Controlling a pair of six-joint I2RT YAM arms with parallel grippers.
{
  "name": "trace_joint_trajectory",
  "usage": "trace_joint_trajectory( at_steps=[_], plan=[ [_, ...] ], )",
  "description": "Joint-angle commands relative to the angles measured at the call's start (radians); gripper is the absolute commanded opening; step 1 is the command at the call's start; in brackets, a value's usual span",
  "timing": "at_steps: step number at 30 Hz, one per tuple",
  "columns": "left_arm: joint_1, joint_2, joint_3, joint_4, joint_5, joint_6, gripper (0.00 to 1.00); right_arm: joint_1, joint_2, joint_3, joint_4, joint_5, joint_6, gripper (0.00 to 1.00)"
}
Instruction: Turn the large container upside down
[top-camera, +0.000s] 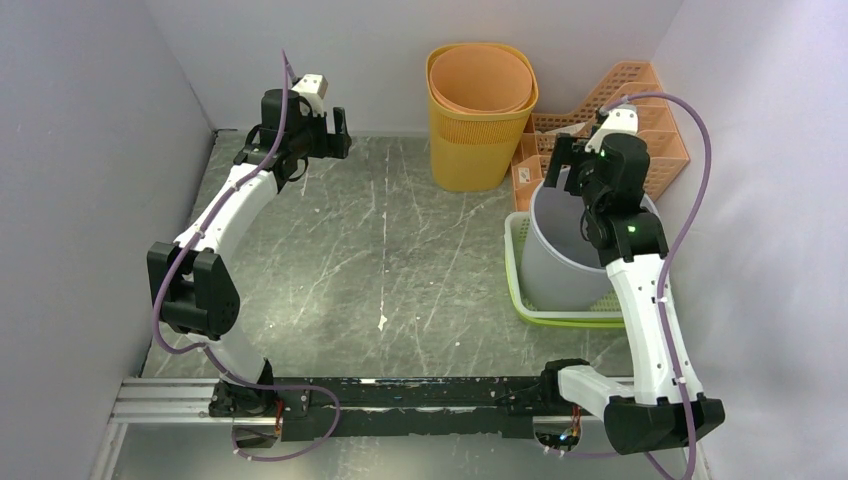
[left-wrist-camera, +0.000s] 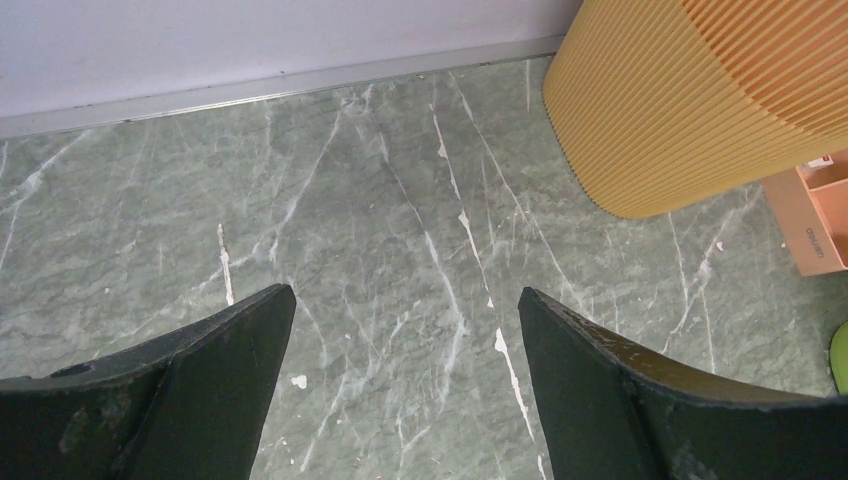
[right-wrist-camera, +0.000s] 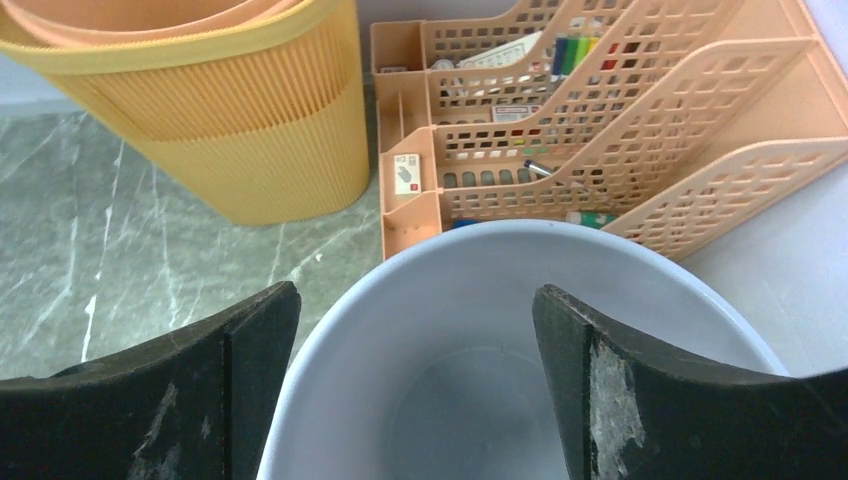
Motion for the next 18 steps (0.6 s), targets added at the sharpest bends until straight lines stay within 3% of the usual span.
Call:
trace_joint_trajectory(
  at_steps=[1,6,9,18],
  plan=[
    [-0.009,-0.018,0.007,0.001,-0.013,-0.009,0.95,0.006,0.017,0.078,-0.127,-0.098,0.002,0.83],
    [-0.009,-0.031,-0.031,0.020,-0.025,-0.009,0.95,0.008,-0.005,0.127,-0.257,-0.145,0.046,0.65],
    [-0.009,-0.023,-0.029,0.015,-0.022,-0.016,0.95,0.010,-0.012,0.145,-0.349,-0.203,0.097,0.62],
    [-0.011,0.004,-0.013,0.018,-0.005,-0.049,0.95,0.016,-0.030,0.218,-0.490,-0.259,0.108,0.66]
  ],
)
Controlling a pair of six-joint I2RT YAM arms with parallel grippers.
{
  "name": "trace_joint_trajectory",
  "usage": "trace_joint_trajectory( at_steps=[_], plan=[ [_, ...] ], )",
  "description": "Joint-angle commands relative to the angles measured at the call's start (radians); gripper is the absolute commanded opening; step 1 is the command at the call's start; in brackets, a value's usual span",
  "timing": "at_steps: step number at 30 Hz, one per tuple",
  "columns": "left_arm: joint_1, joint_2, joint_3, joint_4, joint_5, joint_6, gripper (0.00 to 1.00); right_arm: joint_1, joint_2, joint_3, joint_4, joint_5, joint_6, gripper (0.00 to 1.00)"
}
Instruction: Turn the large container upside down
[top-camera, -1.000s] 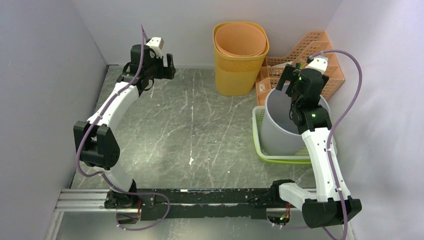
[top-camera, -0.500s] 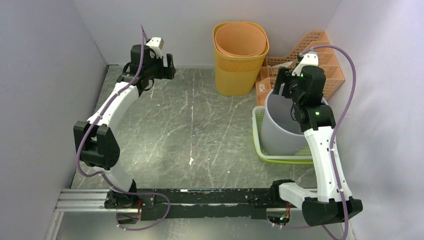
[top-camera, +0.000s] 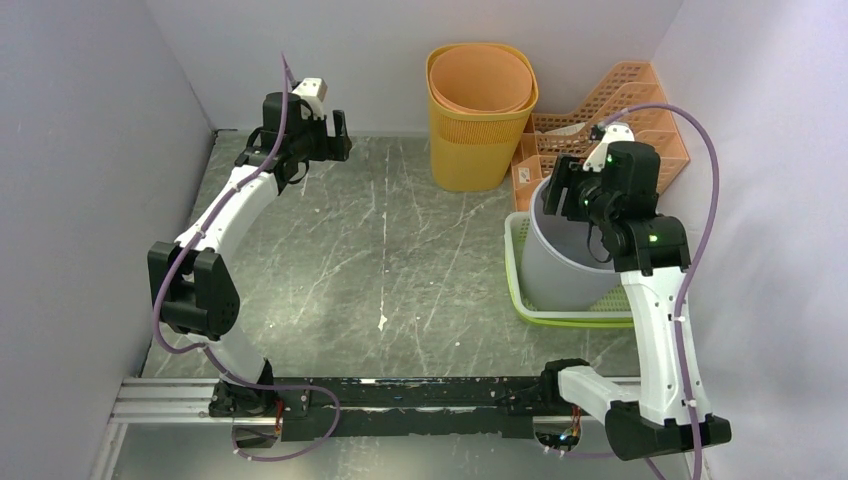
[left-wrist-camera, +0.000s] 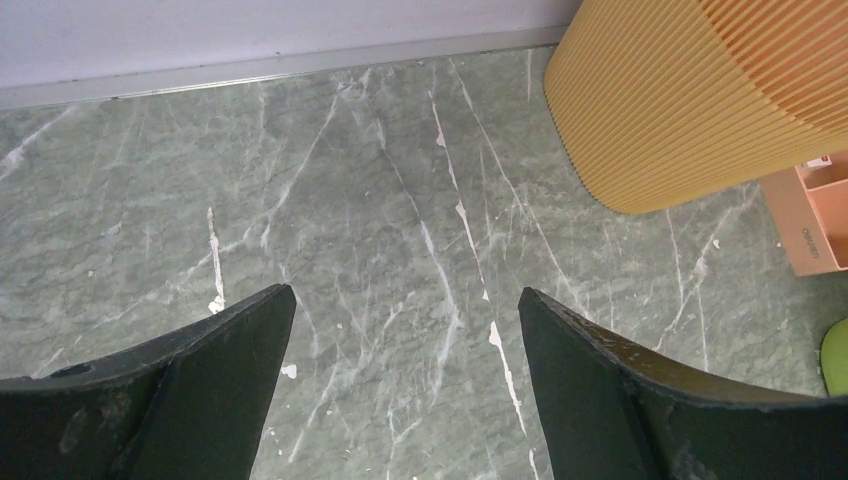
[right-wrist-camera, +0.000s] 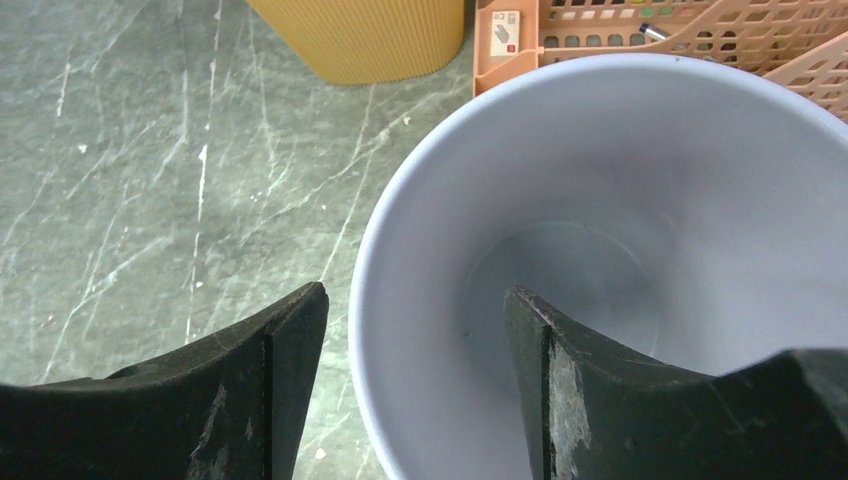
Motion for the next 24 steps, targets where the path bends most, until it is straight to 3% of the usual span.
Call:
trace_joint_trajectory(
  at_steps=[1,8,15,24],
  plan=[
    [-0.010,0.010,0.014,0.012,0.001,-0.022,0.95,0.007,-0.002,0.073,-0.106,-0.049,-0.005,0.66],
    [-0.012,0.011,0.001,0.013,-0.005,-0.023,0.95,0.007,-0.004,0.048,-0.094,-0.058,0.006,0.66],
    [-0.013,0.035,0.046,-0.014,-0.001,-0.010,0.95,0.006,0.133,0.209,-0.014,-0.071,0.024,0.65],
    [-0.015,0.056,0.078,-0.050,-0.003,0.010,0.95,0.016,0.224,0.283,-0.035,-0.052,0.052,0.52]
  ],
)
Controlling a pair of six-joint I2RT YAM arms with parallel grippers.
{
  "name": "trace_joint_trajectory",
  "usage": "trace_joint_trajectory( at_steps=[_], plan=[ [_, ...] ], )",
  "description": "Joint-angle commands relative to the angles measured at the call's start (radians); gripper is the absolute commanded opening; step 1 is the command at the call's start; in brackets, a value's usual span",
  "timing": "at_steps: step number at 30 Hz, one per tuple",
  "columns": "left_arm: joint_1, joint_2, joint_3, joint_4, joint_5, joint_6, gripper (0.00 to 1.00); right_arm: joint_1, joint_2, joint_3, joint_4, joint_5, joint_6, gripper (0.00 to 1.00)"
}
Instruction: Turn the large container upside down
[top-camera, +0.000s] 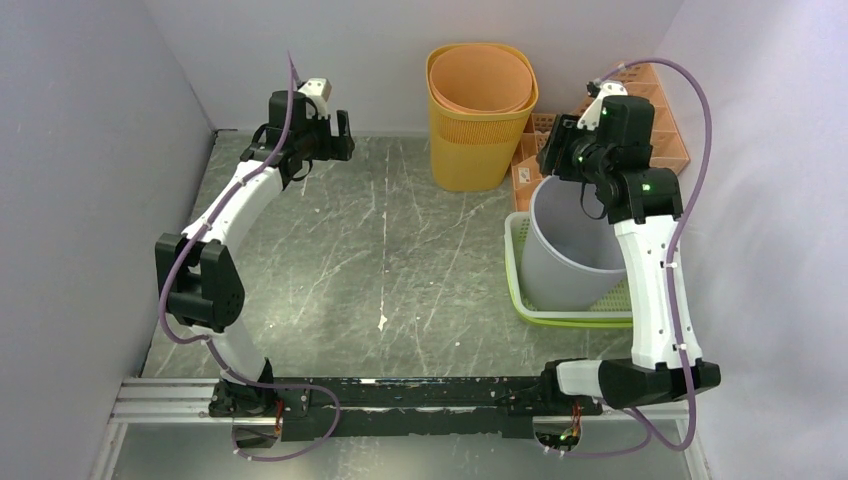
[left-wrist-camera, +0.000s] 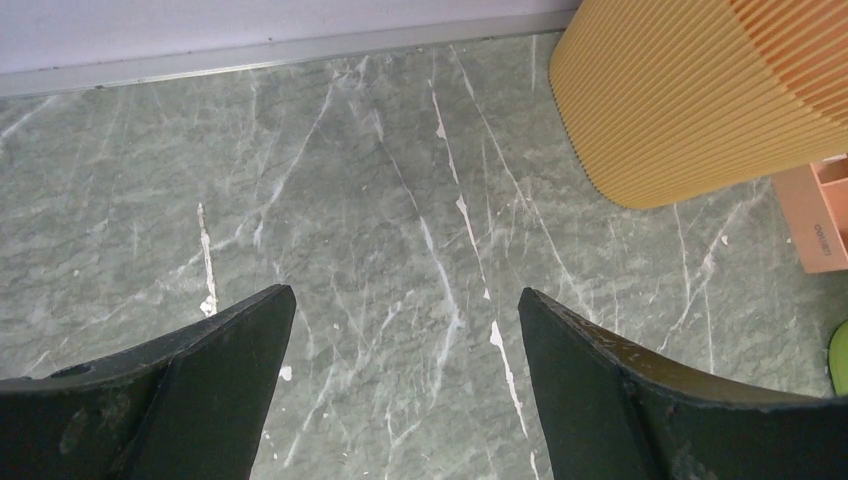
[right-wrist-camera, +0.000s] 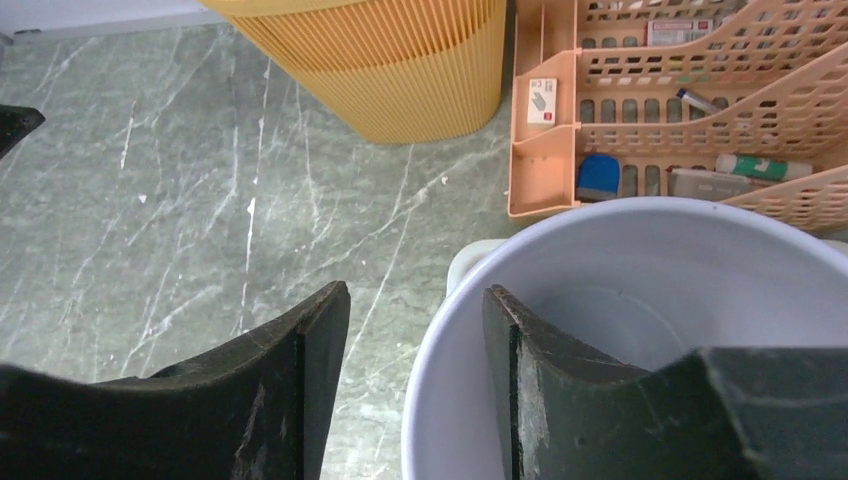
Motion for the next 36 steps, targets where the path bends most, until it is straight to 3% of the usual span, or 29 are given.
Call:
trace_joint_trajectory(
  at_steps=[1,12,19,29,33,36],
  plan=[
    [-0.010,-0.001,0.023,-0.022,-0.004,0.020,0.95,0.022,-0.007,0.007,-0.055,0.011,0.015,0.51],
    [-0.010,-0.010,-0.021,-0.005,0.003,-0.009,0.95,0.067,-0.131,-0.100,-0.225,0.010,0.021,0.52],
    [-0.010,-0.033,-0.044,0.005,0.001,-0.011,0.95,0.073,-0.195,-0.261,-0.207,-0.020,0.025,0.53],
    [-0.011,-0.062,-0.080,-0.012,-0.016,0.003,0.95,0.078,-0.200,-0.359,-0.159,-0.013,0.002,0.53],
    [-0.011,-0.076,-0.096,-0.016,-0.024,0.007,0.95,0.082,-0.202,-0.385,-0.142,0.045,0.004,0.48],
    [-0.010,-0.089,-0.105,-0.024,-0.034,0.017,0.95,0.081,-0.206,-0.387,-0.130,0.086,-0.006,0.30]
  ],
)
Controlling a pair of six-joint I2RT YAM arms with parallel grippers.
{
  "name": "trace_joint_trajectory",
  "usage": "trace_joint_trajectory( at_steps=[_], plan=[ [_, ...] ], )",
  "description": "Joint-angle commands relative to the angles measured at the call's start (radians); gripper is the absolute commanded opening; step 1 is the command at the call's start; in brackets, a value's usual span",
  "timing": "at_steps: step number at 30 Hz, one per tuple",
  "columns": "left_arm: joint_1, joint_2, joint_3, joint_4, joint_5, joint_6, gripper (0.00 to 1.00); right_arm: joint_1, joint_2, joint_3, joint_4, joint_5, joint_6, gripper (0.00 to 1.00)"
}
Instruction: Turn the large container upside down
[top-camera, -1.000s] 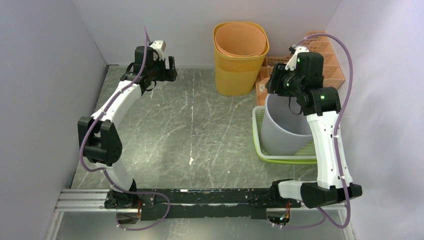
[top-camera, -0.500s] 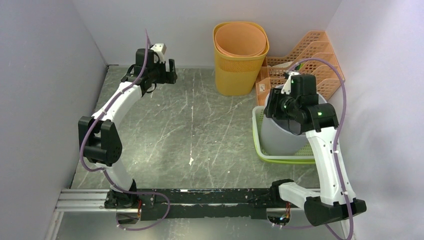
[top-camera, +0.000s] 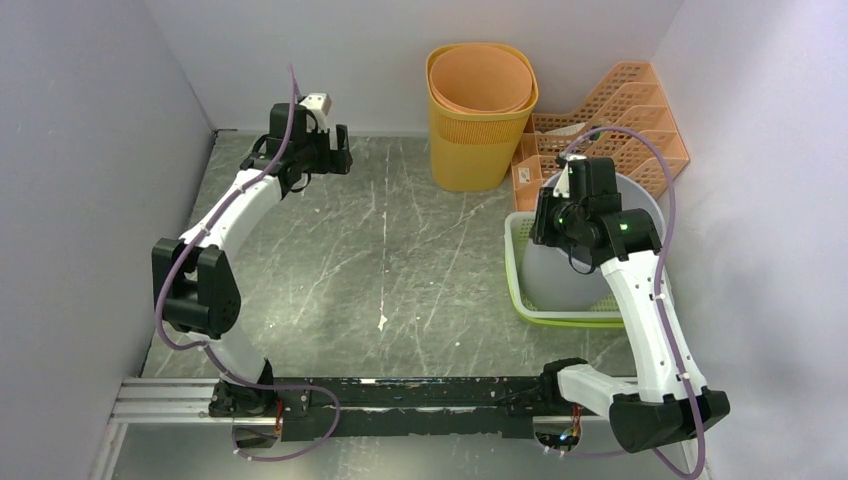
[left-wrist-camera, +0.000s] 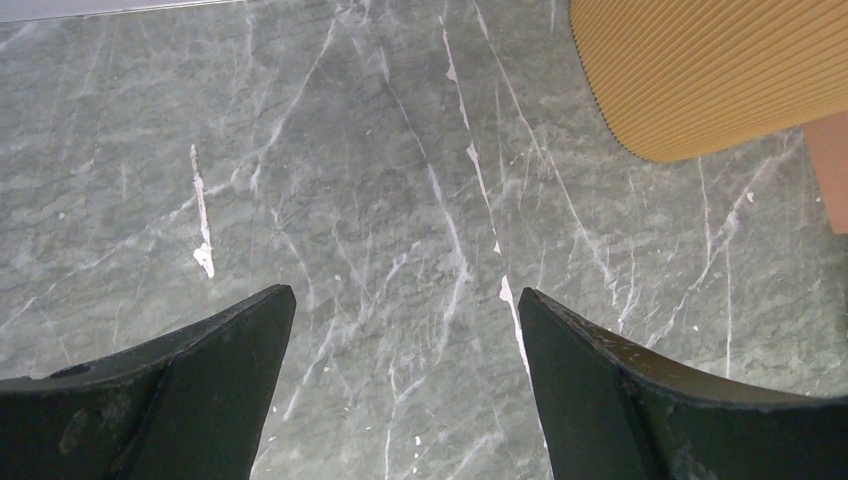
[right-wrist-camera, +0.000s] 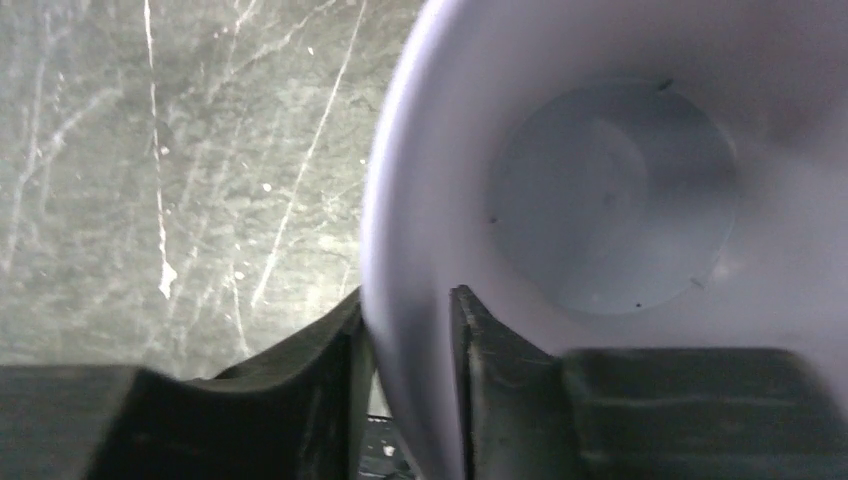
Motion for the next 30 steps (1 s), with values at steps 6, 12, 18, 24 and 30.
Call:
trace_joint_trajectory(
  at_steps=[6,12,18,24,30],
  plan=[
    [-0.010,-0.064,0.009,-0.038,-0.042,0.032,0.95,0.010,-0.021,0.021,0.043,0.124,0.009,0.00],
    [-0.010,-0.057,0.136,-0.142,-0.078,0.035,0.95,0.009,0.016,0.145,0.004,0.170,0.044,0.00],
    [-0.007,-0.047,0.319,-0.222,-0.080,0.009,0.95,0.011,0.137,0.484,-0.078,0.145,0.044,0.00],
    [0.028,-0.063,0.390,-0.252,-0.049,-0.044,0.95,0.015,0.333,0.923,-0.175,0.114,0.032,0.00],
    [0.050,-0.132,0.407,-0.241,-0.063,-0.065,0.95,0.019,0.327,0.860,0.007,-0.063,0.072,0.00]
  ],
)
